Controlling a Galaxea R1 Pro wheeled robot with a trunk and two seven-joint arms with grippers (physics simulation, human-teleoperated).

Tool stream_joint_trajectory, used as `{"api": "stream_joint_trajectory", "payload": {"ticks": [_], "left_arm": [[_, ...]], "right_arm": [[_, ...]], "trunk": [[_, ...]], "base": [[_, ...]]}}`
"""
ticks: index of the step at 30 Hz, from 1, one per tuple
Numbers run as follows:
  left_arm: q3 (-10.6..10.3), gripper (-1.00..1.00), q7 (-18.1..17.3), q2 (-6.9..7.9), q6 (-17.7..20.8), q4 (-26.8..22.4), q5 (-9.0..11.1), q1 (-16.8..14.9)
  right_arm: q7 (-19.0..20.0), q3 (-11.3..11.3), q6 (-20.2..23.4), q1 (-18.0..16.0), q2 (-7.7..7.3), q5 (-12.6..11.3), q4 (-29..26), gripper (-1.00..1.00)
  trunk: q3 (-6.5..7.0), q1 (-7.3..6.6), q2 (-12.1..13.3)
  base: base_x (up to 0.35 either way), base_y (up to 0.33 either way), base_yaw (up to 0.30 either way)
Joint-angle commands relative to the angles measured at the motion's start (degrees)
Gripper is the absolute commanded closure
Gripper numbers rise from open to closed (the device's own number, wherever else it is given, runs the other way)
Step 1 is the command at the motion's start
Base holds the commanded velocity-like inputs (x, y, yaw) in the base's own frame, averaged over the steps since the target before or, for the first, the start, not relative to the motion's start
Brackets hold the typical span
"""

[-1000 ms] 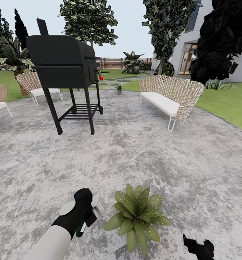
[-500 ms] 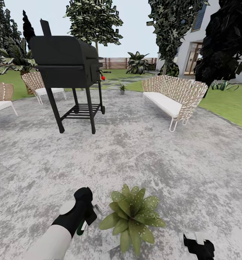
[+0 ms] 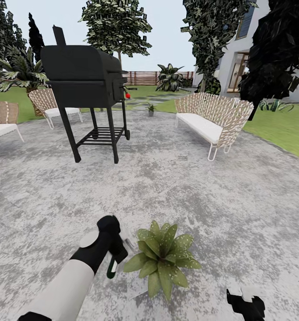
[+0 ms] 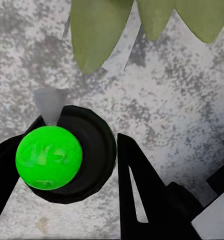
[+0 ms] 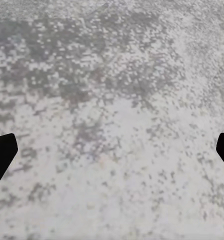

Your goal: Pick up the pesticide atomizer in the garden and spray insectifuge to fully cover both potted plants in the garden.

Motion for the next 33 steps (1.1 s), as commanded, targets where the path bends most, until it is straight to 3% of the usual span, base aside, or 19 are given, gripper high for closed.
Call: {"api": "stream_joint_trajectory", "payload": {"ticks": [1,6,11,24,33], "left_arm": [[-0.7,1.0,-0.9,0.22,0.3,0.0,-0.7,0.3],[-1.1,1.0,-0.6,2.13,0.0,0.7,-0.8,0.7],[-0.9,1.0,-0.3,1.73,0.5,0.4,-0.9,0.6],[-0.7,1.0,-0.2,1.61,0.7,0.1,-0.9,0.6],[-0.7,1.0,-0.2,1.57,0.7,0.5,-0.8,0.7]], "right_arm": [[-0.3,-0.3,-0.2,0.0,-0.01,0.6,0.1,-1.0],[-0.3,-0.3,-0.2,0.0,-0.01,0.6,0.1,-1.0],[-0.3,-0.2,-0.2,0.0,-0.01,0.6,0.1,-1.0],[-0.3,-0.2,-0.2,0.0,0.08,0.6,0.1,-1.0],[-0.3,-0.2,-0.2,0.0,-0.01,0.6,0.1,-1.0]], "trunk": [[-0.05,-0.01,0.0],[-0.05,-0.01,0.0],[-0.05,-0.01,0.0],[-0.05,-0.01,0.0],[-0.05,-0.01,0.0]], "base": [[0.0,0.0,0.0],[0.0,0.0,0.0],[0.0,0.0,0.045],[0.0,0.0,0.256],[0.061,-0.156,0.018]]}}
